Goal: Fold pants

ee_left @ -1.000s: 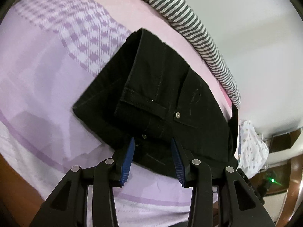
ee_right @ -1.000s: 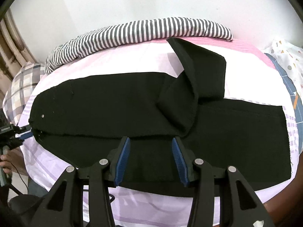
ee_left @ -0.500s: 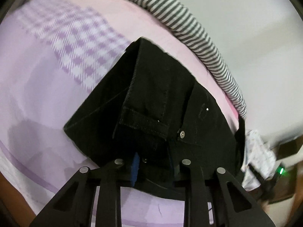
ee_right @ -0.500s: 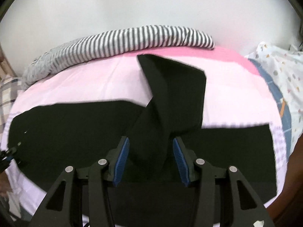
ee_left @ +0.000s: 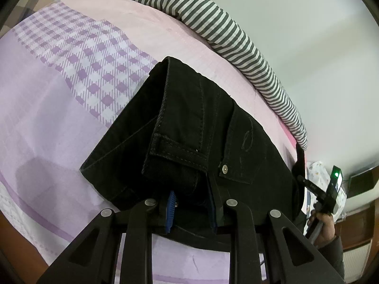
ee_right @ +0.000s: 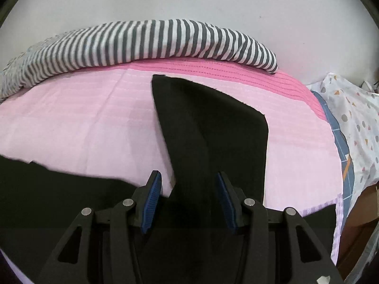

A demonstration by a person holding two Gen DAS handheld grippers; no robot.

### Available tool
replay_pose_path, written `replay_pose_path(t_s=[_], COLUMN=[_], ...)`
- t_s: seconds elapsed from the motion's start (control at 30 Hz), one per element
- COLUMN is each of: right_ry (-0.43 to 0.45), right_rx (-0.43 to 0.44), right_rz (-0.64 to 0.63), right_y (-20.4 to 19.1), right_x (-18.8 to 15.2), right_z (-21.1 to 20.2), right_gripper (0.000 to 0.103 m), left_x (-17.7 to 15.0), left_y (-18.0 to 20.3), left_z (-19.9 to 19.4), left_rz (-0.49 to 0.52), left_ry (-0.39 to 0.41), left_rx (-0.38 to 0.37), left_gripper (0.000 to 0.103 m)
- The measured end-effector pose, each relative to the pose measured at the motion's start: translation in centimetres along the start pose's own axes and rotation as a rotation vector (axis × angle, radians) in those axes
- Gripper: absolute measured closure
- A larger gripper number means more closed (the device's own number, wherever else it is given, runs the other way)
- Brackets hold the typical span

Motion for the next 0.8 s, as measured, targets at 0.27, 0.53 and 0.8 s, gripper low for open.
replay_pose_path(t_s=[0.27,0.53,0.8], right_ry=[0.007,0.047,0.102], right_rx=[0.074,0.16,0.161], right_rz=[0.109,0.385,0.539], right_y=[2.9,11.6,18.6], right_x=[2.7,2.0,-1.2], right_z=[-1.5,-6.2,-10.5], right_gripper=[0.1,0.101,0.101], left_x=[1.5,3.7,4.5], left_y=[0.9,2.4,3.6], left_z=[-0.9,-1.9,-2.4], left_rz=[0.008,0.037,0.087], left_ry=[0.023,0.052,0.057], left_rx=[-0.024,-0.063,-0.068], left_gripper=[0.081,0.082,0.083])
Point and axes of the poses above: each gripper's, at about its wrist camera, not at the fingertips, and z roughly the way its jaws point, y to its right, x to its top, the point moved 8 cm from there along z, roughly the way its jaws point, and after that the axes turned 2 degrees about z, right-handed, at the moved point
